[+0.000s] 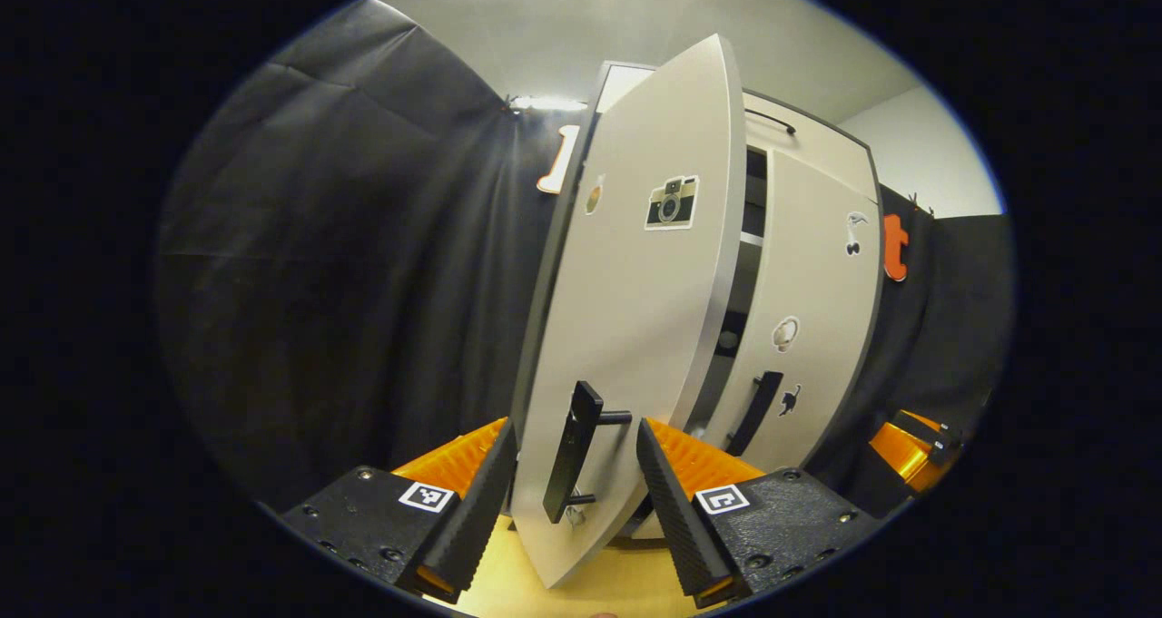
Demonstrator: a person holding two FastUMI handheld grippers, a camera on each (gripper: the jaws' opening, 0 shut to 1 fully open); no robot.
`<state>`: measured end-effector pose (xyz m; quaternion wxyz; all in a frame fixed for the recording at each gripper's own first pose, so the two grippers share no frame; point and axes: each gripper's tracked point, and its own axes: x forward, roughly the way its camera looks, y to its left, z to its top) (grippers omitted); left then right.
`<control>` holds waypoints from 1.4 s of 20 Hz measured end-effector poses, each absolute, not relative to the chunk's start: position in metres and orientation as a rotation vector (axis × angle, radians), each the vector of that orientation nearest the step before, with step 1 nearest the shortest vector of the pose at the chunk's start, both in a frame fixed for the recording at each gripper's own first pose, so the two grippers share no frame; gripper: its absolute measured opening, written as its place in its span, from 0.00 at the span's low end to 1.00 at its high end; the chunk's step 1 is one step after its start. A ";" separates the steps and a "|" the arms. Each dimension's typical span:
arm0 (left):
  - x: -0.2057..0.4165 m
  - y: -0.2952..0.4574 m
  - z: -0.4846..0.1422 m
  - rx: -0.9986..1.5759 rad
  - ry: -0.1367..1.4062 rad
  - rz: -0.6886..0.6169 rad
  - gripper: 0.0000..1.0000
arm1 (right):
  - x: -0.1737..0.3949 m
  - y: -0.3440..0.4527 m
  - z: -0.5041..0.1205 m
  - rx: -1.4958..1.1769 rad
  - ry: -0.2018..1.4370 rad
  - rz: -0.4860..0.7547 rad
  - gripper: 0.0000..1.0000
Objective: Grab one shoe with the right hand and put it into the shoe cabinet, grab the other shoe with the left hand and put it into the shoe cabinet; then close the right door with the right hand and the left door with the left hand.
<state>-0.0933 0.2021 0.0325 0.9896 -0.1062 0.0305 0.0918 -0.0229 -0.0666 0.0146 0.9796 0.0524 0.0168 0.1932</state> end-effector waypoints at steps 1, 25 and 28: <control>-0.095 0.200 0.034 -0.215 0.059 0.158 0.82 | -0.023 -0.070 0.014 0.108 0.033 0.379 0.80; -0.120 0.202 0.038 -0.200 0.091 0.011 0.79 | -0.025 -0.092 0.017 0.131 0.027 0.320 0.80; -0.122 0.202 0.037 -0.201 0.093 0.012 0.79 | -0.024 -0.092 0.017 0.131 0.028 0.319 0.80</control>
